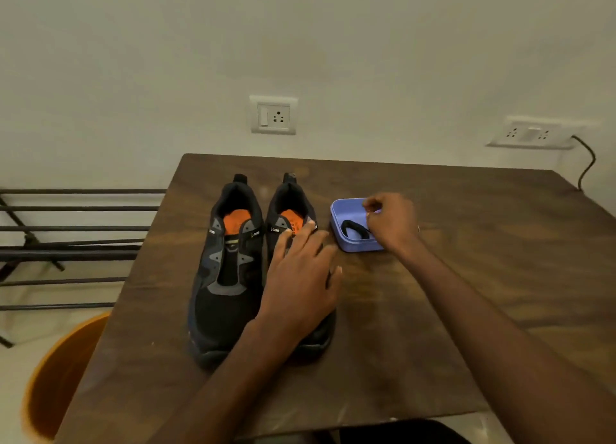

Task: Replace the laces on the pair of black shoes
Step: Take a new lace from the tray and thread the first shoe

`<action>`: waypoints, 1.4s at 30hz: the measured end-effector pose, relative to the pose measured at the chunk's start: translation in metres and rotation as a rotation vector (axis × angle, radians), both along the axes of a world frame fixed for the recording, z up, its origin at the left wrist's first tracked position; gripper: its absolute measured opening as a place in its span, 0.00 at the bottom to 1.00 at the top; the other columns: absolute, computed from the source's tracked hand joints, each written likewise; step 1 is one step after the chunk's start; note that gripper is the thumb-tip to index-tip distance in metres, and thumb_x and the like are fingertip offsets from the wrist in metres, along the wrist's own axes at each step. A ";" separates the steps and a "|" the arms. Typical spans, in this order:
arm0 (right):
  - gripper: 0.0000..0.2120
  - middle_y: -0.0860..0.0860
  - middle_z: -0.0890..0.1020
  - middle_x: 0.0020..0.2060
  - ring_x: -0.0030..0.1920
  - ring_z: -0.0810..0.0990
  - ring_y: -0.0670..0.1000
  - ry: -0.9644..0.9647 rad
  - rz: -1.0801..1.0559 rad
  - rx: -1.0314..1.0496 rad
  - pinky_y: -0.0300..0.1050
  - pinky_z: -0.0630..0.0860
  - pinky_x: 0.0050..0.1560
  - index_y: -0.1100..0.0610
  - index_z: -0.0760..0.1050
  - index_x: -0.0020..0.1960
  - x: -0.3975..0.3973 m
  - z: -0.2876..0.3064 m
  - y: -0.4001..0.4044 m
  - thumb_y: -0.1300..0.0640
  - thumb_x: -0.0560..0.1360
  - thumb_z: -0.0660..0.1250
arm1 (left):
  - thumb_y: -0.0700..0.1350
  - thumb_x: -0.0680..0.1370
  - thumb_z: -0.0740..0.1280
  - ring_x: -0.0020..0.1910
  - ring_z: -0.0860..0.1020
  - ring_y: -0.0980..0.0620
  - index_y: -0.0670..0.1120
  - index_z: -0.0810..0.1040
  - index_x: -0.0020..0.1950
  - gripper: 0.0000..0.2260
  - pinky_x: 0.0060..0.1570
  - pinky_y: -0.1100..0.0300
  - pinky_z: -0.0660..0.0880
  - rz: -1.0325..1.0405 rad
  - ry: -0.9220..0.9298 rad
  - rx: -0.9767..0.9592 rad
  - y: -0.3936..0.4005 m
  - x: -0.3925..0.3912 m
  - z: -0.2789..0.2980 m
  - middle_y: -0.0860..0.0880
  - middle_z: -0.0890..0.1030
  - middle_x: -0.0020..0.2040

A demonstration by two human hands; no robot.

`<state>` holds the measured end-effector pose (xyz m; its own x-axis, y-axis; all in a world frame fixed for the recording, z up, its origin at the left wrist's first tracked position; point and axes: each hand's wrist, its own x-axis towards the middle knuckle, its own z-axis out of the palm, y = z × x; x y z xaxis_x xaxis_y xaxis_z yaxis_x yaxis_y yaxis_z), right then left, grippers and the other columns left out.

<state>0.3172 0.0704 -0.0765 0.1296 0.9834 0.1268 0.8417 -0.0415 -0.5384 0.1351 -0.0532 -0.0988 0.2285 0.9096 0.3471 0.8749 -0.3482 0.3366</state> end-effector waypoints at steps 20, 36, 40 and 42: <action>0.08 0.56 0.86 0.37 0.40 0.84 0.58 -0.219 0.049 0.080 0.53 0.83 0.40 0.61 0.84 0.44 -0.009 0.001 0.039 0.64 0.71 0.66 | 0.49 0.83 0.65 0.72 0.71 0.56 0.51 0.75 0.70 0.15 0.75 0.44 0.66 -0.056 -0.355 0.070 0.006 -0.020 0.009 0.55 0.77 0.67; 0.07 0.54 0.86 0.42 0.42 0.82 0.51 1.375 0.149 -0.160 0.44 0.79 0.44 0.61 0.82 0.57 -0.092 0.074 -0.120 0.63 0.81 0.67 | 0.44 0.84 0.65 0.44 0.83 0.48 0.45 0.82 0.56 0.07 0.50 0.55 0.80 -0.009 -0.960 -0.181 -0.050 -0.066 0.037 0.46 0.83 0.42; 0.06 0.49 0.79 0.34 0.30 0.71 0.45 1.362 -0.018 -0.162 0.43 0.68 0.38 0.59 0.82 0.52 -0.076 0.038 -0.121 0.63 0.80 0.66 | 0.44 0.86 0.61 0.43 0.83 0.44 0.43 0.84 0.54 0.12 0.46 0.52 0.78 0.095 -1.147 -0.161 -0.053 -0.081 0.031 0.42 0.84 0.41; 0.07 0.49 0.79 0.31 0.29 0.72 0.46 1.270 -0.123 -0.164 0.46 0.70 0.40 0.56 0.82 0.46 -0.067 0.031 -0.117 0.63 0.77 0.66 | 0.45 0.87 0.59 0.47 0.84 0.44 0.42 0.83 0.56 0.14 0.48 0.51 0.79 0.122 -1.246 -0.177 -0.048 -0.083 0.025 0.42 0.86 0.46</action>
